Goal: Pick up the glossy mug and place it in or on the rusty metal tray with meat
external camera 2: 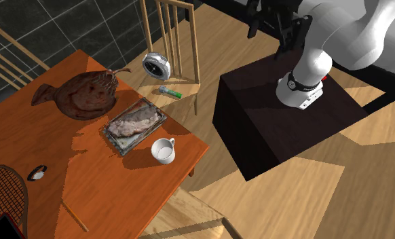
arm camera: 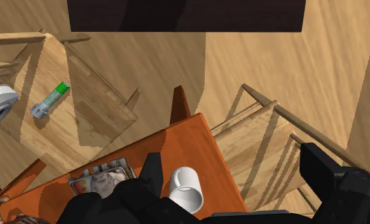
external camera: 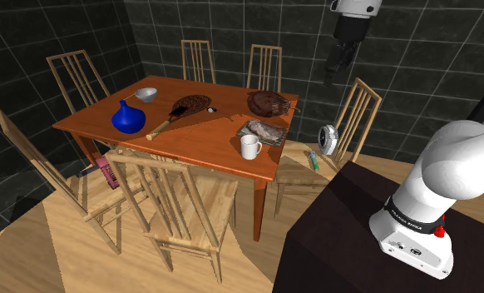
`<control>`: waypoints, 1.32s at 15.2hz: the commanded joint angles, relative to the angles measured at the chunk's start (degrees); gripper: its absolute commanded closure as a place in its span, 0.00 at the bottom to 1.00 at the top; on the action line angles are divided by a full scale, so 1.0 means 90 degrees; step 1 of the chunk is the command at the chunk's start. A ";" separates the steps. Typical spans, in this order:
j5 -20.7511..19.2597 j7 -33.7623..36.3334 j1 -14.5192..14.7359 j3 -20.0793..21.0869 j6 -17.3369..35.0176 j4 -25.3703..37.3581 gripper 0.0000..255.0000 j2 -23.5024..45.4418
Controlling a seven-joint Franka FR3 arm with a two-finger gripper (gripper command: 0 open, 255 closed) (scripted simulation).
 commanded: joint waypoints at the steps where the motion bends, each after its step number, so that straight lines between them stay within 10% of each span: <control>1: 0.0000 0.0000 0.0000 0.0000 0.0000 0.0000 0.00 0.0000; 20: -0.0247 0.0371 0.0100 0.0437 0.3396 0.0476 0.00 0.4092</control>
